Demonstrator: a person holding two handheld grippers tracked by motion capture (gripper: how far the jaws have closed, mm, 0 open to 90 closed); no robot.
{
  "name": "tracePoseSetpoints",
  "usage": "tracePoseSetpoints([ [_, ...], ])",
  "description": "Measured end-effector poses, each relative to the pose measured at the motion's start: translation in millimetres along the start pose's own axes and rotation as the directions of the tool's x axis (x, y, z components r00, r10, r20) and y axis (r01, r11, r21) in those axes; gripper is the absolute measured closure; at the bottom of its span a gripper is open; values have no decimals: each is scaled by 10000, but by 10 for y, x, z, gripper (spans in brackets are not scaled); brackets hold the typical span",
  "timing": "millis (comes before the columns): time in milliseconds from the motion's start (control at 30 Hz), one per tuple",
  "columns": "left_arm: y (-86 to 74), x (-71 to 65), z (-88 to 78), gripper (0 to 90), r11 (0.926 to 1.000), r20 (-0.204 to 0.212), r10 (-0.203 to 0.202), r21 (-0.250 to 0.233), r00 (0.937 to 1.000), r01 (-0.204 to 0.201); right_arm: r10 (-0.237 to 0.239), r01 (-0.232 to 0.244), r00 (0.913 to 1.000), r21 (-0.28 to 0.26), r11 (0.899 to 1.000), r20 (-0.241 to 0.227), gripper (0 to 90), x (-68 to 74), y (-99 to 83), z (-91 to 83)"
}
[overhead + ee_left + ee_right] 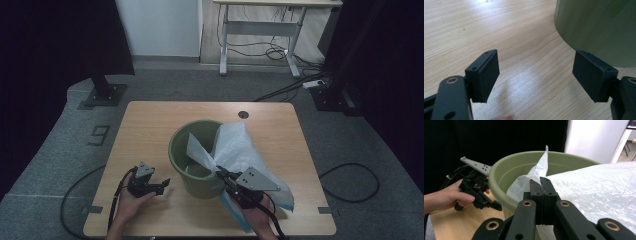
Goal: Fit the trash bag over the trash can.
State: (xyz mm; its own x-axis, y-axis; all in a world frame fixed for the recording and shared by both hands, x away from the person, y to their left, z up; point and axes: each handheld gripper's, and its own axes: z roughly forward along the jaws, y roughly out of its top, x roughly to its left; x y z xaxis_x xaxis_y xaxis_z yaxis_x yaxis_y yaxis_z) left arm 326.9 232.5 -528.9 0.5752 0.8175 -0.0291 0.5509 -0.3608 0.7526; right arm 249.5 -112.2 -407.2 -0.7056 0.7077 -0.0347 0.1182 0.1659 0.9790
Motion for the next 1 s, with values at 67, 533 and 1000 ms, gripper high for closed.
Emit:
tracePoseSetpoints([
  [67, -4, -3, 7, 214, 10000, -9, 18, 29, 10000, -18, 50, -48, 9999, 108, 9999, -131, 816, -1, -4, -6],
  [533, -27, -7, 39, 215, 9996, -32, 86, 252, 10000, -85, 10, 35, 9978, -679, 9977, 666, 472, 137, 25, -516],
  [1000, -44, -19, 65, 219, 9992, -22, 129, 391, 9999, -128, 225, -148, 9772, -380, 9992, 2111, 278, -113, -353, -1012],
])
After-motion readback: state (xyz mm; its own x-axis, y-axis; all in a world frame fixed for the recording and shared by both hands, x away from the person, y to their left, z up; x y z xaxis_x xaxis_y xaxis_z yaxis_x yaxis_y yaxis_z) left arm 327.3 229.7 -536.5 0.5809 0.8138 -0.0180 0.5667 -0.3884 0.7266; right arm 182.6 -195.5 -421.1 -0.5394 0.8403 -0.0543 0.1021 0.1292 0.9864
